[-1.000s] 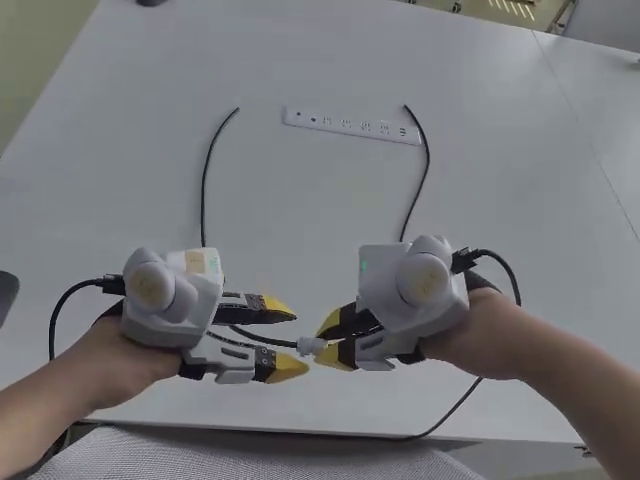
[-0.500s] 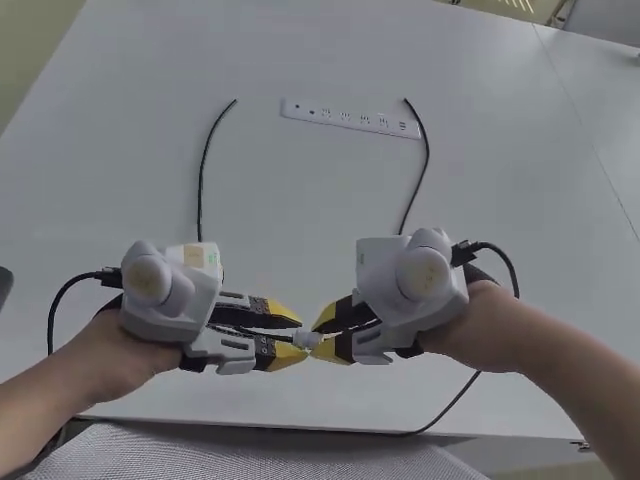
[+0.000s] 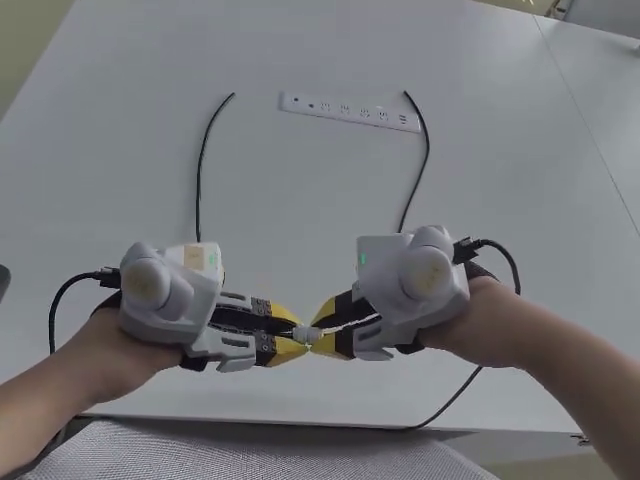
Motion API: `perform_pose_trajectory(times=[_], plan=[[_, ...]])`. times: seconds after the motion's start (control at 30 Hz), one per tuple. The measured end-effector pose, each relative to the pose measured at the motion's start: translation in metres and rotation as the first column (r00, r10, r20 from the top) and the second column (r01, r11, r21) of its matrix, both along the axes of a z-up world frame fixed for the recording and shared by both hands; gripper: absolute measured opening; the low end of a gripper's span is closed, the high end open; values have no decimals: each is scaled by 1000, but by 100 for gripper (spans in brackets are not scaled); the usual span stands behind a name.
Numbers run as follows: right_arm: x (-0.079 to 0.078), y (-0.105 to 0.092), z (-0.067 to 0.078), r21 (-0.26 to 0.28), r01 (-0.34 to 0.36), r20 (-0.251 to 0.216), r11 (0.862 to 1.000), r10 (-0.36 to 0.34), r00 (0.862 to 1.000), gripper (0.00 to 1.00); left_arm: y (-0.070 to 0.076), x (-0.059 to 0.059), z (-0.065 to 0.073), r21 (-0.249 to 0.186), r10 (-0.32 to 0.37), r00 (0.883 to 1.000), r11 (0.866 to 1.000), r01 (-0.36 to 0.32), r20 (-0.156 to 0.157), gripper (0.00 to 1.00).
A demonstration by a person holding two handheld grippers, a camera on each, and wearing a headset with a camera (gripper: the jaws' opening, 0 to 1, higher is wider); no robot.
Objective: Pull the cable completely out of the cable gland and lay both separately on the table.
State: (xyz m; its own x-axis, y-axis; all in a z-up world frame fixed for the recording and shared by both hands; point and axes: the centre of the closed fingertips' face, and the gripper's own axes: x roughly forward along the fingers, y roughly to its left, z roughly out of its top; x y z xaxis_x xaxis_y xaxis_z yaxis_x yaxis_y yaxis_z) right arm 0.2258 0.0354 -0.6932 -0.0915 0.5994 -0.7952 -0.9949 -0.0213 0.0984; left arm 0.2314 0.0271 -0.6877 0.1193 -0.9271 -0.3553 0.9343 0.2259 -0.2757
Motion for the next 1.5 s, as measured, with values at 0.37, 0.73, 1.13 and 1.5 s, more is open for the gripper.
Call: perform_pose_trajectory(times=[0.37,0.73,1.13,1.5], plan=[[4,-1,4,46,32,-13,998,-32,999,9,-1,2,3,-9,9,1000,1000,-9,-30,15],[14,-9,19,154,199,-216,968,-163,963,15,-1,4,20,-48,27,999,998,-30,-46,15],[17,-8,43,270,351,-477,897,-192,858,13,-1,5,29,-43,44,998,998,-46,-36,15],[10,-4,52,308,405,-592,861,-159,790,12,-4,4,39,-48,42,999,998,-43,-34,15]])
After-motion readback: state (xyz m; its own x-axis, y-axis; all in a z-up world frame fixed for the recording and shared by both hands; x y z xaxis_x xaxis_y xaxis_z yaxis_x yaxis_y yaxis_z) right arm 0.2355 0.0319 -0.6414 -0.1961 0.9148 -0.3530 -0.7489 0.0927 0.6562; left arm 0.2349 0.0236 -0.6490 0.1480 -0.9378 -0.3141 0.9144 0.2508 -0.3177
